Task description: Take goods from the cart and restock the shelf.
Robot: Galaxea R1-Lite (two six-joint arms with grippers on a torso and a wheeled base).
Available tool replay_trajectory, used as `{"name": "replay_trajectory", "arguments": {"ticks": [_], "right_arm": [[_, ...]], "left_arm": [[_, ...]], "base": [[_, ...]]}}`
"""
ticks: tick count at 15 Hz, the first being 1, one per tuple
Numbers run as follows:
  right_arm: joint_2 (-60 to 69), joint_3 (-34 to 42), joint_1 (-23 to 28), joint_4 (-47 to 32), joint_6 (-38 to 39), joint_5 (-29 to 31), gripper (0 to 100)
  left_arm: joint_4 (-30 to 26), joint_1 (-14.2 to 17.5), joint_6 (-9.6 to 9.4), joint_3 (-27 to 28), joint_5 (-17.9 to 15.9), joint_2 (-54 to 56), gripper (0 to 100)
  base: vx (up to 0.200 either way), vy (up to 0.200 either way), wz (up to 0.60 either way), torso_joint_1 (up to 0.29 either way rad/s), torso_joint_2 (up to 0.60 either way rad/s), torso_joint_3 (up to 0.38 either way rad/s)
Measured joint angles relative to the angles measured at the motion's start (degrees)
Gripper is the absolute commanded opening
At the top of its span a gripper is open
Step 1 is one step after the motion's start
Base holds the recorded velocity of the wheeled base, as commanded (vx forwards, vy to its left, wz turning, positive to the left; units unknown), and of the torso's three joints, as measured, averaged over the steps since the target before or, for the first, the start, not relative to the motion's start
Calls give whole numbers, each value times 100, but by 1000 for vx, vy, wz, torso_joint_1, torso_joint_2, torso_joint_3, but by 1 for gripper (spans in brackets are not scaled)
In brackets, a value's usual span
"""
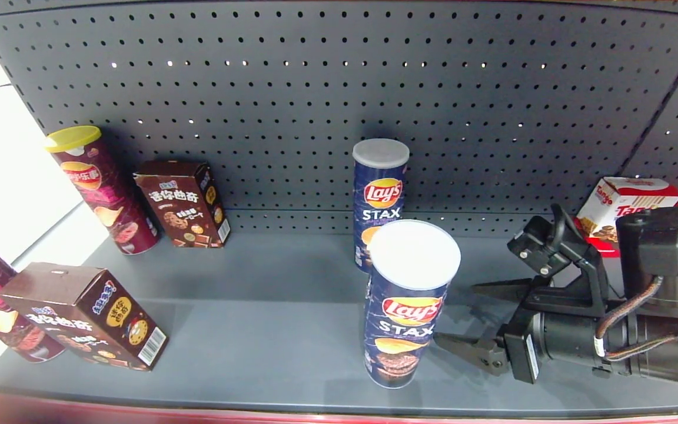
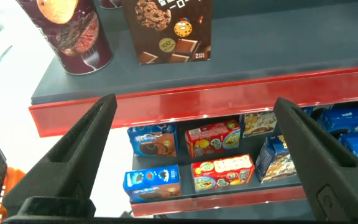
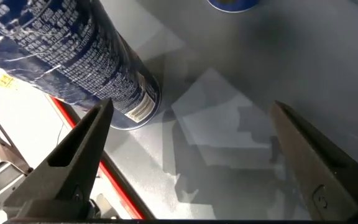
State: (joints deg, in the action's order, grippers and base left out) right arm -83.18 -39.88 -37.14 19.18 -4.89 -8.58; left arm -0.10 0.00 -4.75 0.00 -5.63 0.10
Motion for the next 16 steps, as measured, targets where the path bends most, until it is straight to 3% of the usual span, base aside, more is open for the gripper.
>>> {"name": "replay_trajectory", "arguments": {"ticks": [16], "right_arm": [[-277, -254, -30, 1, -228, -12, 100]], "left_arm": [[-1, 0, 5, 0, 0, -2, 100]], "base": [[0, 0, 0, 0, 0, 0]]}}
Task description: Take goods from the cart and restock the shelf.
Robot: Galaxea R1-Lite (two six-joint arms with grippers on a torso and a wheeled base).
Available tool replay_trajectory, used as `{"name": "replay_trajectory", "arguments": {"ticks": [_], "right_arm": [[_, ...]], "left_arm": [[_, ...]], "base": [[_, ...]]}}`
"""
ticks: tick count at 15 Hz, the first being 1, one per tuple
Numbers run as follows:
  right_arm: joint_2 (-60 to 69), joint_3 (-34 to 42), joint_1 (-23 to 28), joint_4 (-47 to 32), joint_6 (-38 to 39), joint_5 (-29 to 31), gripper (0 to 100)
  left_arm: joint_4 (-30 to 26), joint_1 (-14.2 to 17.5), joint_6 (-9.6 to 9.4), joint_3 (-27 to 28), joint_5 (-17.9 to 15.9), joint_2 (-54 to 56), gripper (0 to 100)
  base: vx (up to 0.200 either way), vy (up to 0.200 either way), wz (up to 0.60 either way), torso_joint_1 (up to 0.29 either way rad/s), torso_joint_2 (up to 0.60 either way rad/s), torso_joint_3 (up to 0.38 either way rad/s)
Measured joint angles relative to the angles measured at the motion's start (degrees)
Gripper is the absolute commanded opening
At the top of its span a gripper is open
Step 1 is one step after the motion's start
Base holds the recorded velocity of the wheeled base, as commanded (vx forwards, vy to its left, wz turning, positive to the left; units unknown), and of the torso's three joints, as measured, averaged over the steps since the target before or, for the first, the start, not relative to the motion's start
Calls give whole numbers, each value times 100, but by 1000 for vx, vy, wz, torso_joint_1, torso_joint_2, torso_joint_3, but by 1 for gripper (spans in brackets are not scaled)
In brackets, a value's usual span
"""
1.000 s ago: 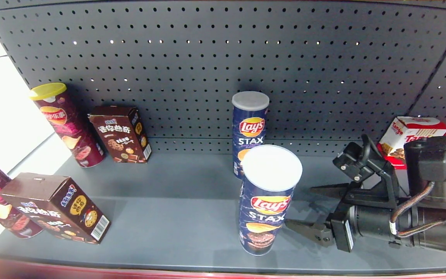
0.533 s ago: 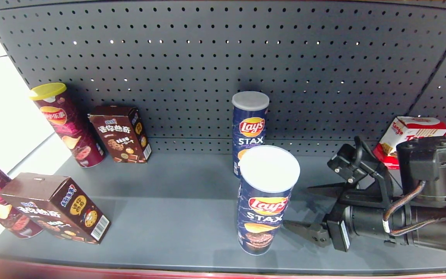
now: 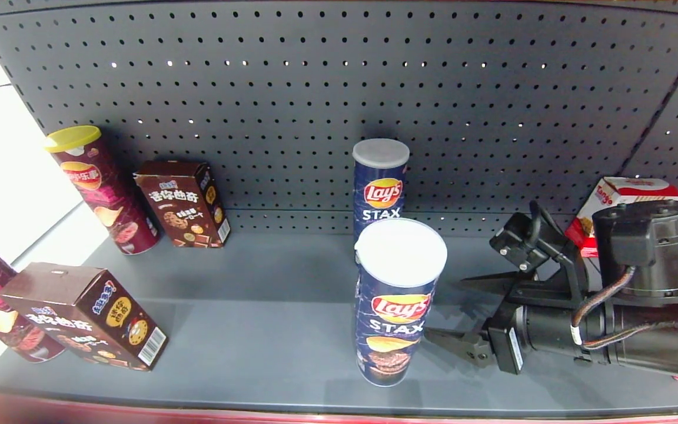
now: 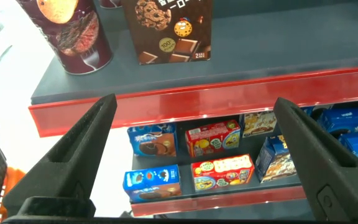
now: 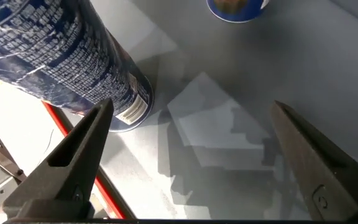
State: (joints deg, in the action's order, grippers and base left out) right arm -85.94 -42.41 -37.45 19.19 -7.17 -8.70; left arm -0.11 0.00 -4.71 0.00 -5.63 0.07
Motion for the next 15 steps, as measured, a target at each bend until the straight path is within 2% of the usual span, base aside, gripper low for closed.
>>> {"name": "replay_trajectory", "arguments": {"ticks": [9, 13, 15], "right_arm": [[-2, -12, 16, 93, 17, 30, 100], [404, 0, 518, 200, 44, 45, 100], [918, 51, 1033, 200, 52, 45, 100]], "left_arm": [[1, 0, 4, 0, 0, 0, 100], [1, 0, 4, 0, 2, 0, 100], [1, 0, 4, 0, -6, 0, 100]], "base": [[0, 0, 0, 0, 0, 0], [0, 0, 0, 0, 0, 0], [0, 0, 0, 0, 0, 0]]}}
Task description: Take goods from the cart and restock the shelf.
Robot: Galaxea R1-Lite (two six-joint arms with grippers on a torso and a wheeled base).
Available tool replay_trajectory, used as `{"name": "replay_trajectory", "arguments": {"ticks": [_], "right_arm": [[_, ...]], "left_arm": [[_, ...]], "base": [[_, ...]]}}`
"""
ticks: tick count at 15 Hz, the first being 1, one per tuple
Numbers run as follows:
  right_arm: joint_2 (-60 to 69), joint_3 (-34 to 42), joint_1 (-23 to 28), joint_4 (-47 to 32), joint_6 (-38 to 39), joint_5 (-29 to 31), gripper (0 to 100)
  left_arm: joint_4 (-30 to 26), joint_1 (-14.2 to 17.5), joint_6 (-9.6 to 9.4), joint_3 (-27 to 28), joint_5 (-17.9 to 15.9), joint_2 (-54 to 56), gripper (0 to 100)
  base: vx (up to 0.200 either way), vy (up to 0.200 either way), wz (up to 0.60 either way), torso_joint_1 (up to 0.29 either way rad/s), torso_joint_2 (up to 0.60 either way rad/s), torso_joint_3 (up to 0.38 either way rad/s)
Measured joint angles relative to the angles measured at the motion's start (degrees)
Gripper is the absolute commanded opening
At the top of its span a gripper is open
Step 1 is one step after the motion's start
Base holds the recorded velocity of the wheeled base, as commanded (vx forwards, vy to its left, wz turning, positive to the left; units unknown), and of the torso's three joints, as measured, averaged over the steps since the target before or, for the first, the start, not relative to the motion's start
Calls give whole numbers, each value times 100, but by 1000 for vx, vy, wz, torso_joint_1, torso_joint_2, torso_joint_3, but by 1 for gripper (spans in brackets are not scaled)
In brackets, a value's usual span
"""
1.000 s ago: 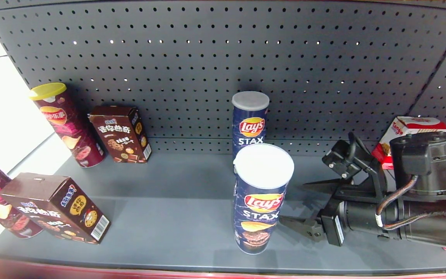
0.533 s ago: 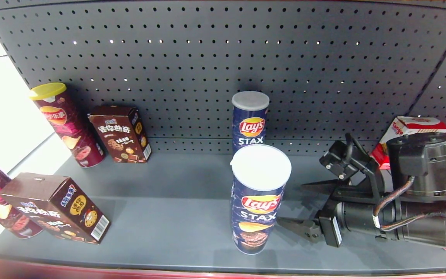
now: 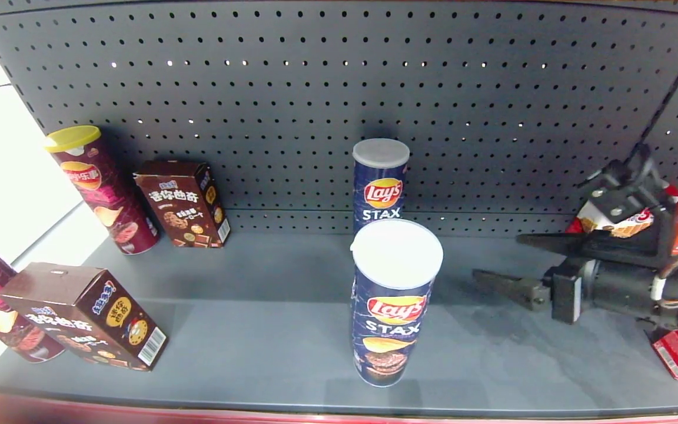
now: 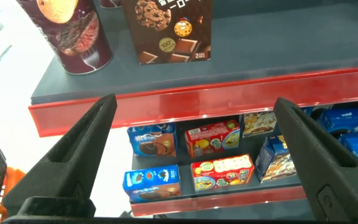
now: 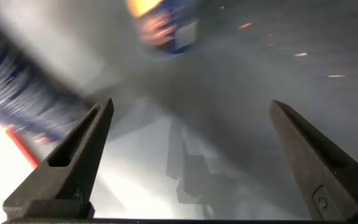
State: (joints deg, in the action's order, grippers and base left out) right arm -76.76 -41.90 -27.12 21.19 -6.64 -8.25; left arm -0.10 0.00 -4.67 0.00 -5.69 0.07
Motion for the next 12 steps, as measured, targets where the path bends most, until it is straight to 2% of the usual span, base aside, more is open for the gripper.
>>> {"name": "replay_trajectory", "arguments": {"ticks": [3, 5, 9, 12], "right_arm": [[1036, 207, 905, -69, 52, 0, 100], [1903, 561, 1321, -208, 68, 130, 100], [3917, 1779, 1679, -647, 74, 640, 100], [5411, 2459, 1831, -1593, 84, 768, 100]], "left_arm": [[0, 0, 2, 0, -5, 0, 100], [0, 0, 0, 0, -22, 0, 100], [0, 0, -12, 0, -22, 0, 100], [7, 0, -23, 0, -21, 0, 100]], "base": [[0, 0, 0, 0, 0, 0], [0, 0, 0, 0, 0, 0], [0, 0, 0, 0, 0, 0], [0, 0, 0, 0, 0, 0]]}}
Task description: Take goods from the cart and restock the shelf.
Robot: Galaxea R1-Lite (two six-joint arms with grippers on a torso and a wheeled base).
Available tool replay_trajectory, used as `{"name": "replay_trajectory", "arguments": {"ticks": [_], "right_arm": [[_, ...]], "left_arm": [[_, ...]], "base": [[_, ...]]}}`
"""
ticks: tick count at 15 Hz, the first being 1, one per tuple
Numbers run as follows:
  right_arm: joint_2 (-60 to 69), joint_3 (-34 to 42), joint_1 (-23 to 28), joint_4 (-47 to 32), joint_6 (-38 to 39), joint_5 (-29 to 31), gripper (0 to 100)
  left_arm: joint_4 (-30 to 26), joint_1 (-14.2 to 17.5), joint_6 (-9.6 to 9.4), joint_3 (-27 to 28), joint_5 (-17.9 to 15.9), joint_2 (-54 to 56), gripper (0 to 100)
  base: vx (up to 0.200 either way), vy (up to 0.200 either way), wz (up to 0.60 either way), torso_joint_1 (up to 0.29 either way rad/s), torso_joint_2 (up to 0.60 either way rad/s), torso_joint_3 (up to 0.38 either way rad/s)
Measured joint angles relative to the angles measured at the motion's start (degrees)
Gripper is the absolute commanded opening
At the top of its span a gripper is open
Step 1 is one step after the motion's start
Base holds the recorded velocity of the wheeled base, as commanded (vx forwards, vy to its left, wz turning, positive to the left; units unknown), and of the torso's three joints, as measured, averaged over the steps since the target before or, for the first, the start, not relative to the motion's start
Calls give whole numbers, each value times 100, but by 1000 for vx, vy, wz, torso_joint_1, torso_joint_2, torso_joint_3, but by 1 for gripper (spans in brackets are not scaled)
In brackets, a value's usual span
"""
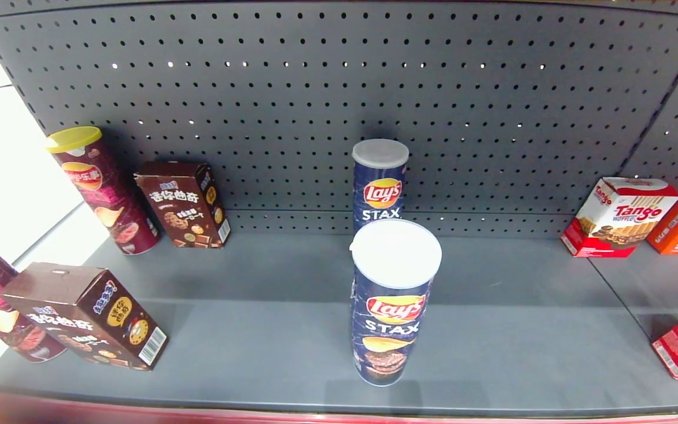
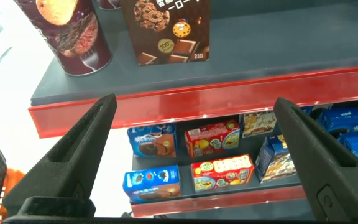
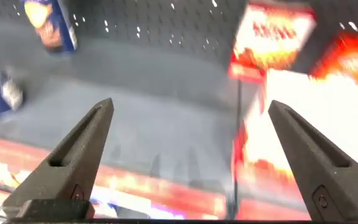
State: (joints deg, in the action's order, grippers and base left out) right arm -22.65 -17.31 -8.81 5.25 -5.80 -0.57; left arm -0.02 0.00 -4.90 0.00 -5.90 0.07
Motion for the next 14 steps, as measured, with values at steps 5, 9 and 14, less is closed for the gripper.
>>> {"name": "replay_trajectory", "arguments": {"ticks": [5, 9, 14], "right_arm": [[1486, 1451, 85, -217, 288, -246, 100], [1701, 1701, 215, -329, 463, 413, 100], [1748, 1726, 240, -533, 494, 289, 100]], "left_arm": [[0, 0, -7, 0, -15, 0, 100], [-2, 0, -10, 0, -4, 0, 100], [-5, 0, -7, 0, -9, 0, 100]], "base": [[0, 0, 0, 0, 0, 0], [0, 0, 0, 0, 0, 0], [0, 0, 0, 0, 0, 0]]}}
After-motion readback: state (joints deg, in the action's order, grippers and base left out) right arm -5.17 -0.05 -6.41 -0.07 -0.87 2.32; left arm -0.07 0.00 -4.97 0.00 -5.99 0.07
